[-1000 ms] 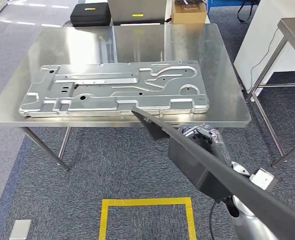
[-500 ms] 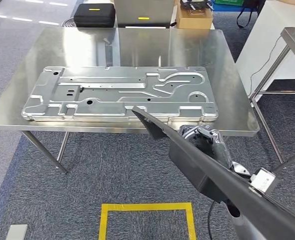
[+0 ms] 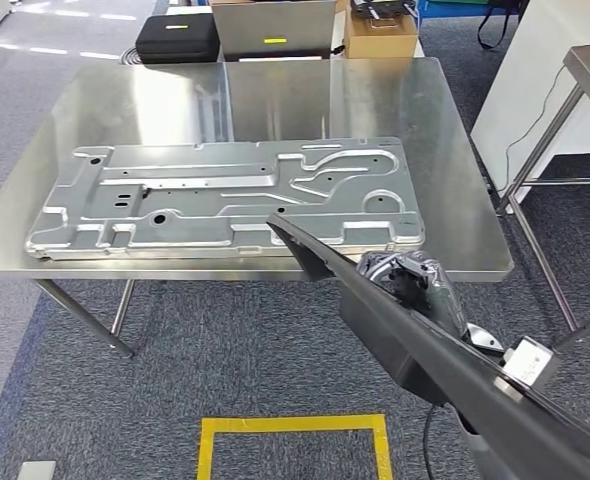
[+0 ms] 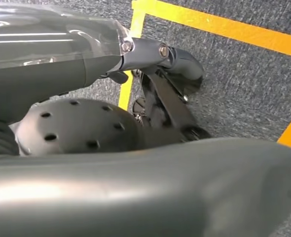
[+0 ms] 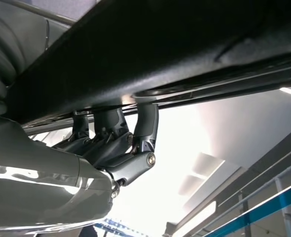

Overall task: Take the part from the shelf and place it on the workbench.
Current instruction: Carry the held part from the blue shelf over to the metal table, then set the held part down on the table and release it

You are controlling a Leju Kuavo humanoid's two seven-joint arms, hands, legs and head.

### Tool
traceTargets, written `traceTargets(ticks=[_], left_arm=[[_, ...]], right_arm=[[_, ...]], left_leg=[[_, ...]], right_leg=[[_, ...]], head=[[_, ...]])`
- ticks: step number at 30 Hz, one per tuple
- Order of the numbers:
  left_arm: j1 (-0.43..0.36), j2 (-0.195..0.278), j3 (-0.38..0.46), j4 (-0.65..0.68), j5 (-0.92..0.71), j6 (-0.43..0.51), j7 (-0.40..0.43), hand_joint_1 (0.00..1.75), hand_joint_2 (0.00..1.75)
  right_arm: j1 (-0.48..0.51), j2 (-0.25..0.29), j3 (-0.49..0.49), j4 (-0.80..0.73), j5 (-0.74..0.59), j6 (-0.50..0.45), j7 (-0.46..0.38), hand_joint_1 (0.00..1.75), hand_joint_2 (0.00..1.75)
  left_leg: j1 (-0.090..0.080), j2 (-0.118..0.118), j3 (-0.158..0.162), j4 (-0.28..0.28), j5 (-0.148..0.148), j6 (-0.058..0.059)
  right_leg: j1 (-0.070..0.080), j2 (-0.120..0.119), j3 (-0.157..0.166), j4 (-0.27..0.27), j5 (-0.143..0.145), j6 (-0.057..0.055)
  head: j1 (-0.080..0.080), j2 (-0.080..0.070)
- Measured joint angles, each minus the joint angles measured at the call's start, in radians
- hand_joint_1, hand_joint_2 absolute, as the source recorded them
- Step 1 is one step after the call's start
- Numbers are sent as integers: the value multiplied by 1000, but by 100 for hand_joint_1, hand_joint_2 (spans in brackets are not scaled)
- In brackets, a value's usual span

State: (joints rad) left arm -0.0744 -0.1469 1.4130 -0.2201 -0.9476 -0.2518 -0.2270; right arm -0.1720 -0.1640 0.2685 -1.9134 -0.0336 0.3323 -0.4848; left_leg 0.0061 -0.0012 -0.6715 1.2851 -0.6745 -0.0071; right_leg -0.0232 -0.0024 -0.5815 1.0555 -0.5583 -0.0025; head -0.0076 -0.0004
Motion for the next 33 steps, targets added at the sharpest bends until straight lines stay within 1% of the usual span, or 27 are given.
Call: traceTargets(ticks=[1,2,3,4,5,6,7,8,10,11,12,13,15,16,17,18,19,20,21,22,25,27,28,30,31,32,33], left_arm=[[1,0,0,0,0,0,0,0,175],[2,0,0,0,0,0,0,0,175],[2,0,0,0,0,0,0,0,175],[3,0,0,0,0,0,0,0,175],[3,1,0,0,-1,0,0,0,175],[3,2,0,0,-1,-1,-1,0,175],[3,3,0,0,-1,-1,-1,0,175],[3,3,0,0,-1,-1,-2,0,175],[1,3,0,0,-1,-1,-3,0,175],[0,3,0,0,-1,-1,-3,0,175],[0,3,0,0,-1,-2,-4,0,175],[-1,3,0,0,-1,-2,-4,0,175],[0,2,0,0,-1,-2,-3,0,175],[0,2,0,0,-1,-3,-3,0,175],[0,2,0,0,-1,-3,-3,0,175],[0,2,0,0,-1,-3,-4,0,175],[0,2,0,0,-1,-3,-4,0,175],[0,2,0,0,-1,-3,-4,0,175],[-1,2,0,0,-1,-3,-4,0,175],[-2,2,0,0,-1,-3,-4,0,175],[-4,2,0,0,-1,-3,-4,0,175],[-5,2,0,0,-1,-2,-4,0,175],[-6,3,0,0,-1,-2,-4,0,175],[-5,3,0,0,-1,-1,-4,0,175],[-3,3,0,0,-1,-1,-4,0,175],[-2,3,0,0,-1,-1,-4,0,175],[0,3,0,0,-1,-1,-4,0,175]], right_arm=[[0,0,0,0,0,0,0,175,175],[0,0,0,0,0,0,0,175,175],[-1,0,0,0,0,0,0,175,175],[-1,0,0,0,0,0,0,175,175],[-3,0,0,0,0,0,0,175,175],[-3,0,0,1,0,0,0,175,175],[-4,0,1,1,0,0,0,175,175],[-4,0,1,1,0,0,0,175,175],[-5,0,1,1,0,0,1,175,175],[-6,0,1,0,0,0,1,175,175],[-9,0,0,0,0,0,0,175,175],[-10,0,0,0,0,0,0,175,175],[-10,0,0,1,0,0,0,175,175],[-9,0,0,2,0,0,0,175,175],[-8,0,0,2,0,0,0,175,175],[-8,0,0,2,0,0,1,175,175],[-9,0,0,2,0,0,1,175,175],[-9,0,0,3,0,0,1,175,175],[-10,0,1,3,0,0,1,175,175],[-10,0,1,4,0,0,1,175,175],[-10,1,2,6,1,-3,2,175,175],[-12,3,2,6,1,-4,2,175,175],[-12,4,3,6,1,-5,3,175,175],[-12,7,4,6,1,-6,3,175,175],[-11,8,4,6,2,-7,3,175,175],[-11,9,4,6,2,-8,3,175,175],[-10,10,4,6,2,-9,3,175,175]], left_leg=[[0,0,-25,31,5,1],[0,0,-33,25,30,4],[-1,0,-23,-18,73,9],[-4,-1,-3,-79,119,18],[-8,-1,16,-133,155,27],[-13,-2,30,-171,175,36],[-17,-2,37,-189,180,42],[-21,-2,38,-193,176,46],[-18,-1,52,-220,166,53],[-14,0,62,-234,163,56],[-10,1,72,-247,161,59],[-8,2,79,-252,159,60],[-7,2,87,-253,152,62],[-7,2,92,-253,148,62],[-7,2,99,-253,143,60],[-6,1,108,-253,136,57],[-5,1,118,-252,128,53],[-6,0,126,-251,120,47],[-7,0,131,-249,114,41],[-9,0,133,-248,109,35],[-8,0,134,-247,102,25],[-6,0,120,-211,80,15],[-4,0,96,-164,57,9],[0,0,19,-30,10,1],[0,0,-14,20,3,0],[1,0,-32,36,17,1],[0,0,-31,12,51,5]], right_leg=[[0,1,6,0,-5,0],[1,2,14,0,-11,0],[2,4,24,0,-17,0],[2,4,34,-1,-24,1],[4,5,43,-2,-30,4],[3,6,47,-3,-34,8],[1,6,49,-5,-37,12],[1,6,49,-8,-38,18],[0,5,52,-13,-43,29],[2,4,49,-2,-51,32],[3,3,36,27,-68,35],[3,3,11,77,-90,36],[2,3,-63,199,-129,40],[2,3,-91,235,-129,43],[1,3,-102,236,-108,46],[1,3,-93,198,-68,48],[0,2,-71,136,-23,50],[1,1,-48,79,10,50],[2,1,-29,34,26,46],[4,1,-20,12,27,40],[6,4,-14,2,15,21],[1,2,-8,0,11,11],[0,0,-5,-1,8,6],[0,-2,2,-1,1,1],[0,-2,6,0,-4,0],[0,0,13,0,-9,0],[1,1,22,0,-15,1]], head=[[0,0],[0,0],[0,0],[0,0],[0,0],[0,0],[0,0],[0,0],[0,0],[0,0],[0,0],[0,0],[0,0],[0,0],[0,0],[0,0],[1,0],[1,0],[1,0],[0,0],[0,0],[0,0],[0,0],[0,0],[0,0],[0,0],[0,0]])
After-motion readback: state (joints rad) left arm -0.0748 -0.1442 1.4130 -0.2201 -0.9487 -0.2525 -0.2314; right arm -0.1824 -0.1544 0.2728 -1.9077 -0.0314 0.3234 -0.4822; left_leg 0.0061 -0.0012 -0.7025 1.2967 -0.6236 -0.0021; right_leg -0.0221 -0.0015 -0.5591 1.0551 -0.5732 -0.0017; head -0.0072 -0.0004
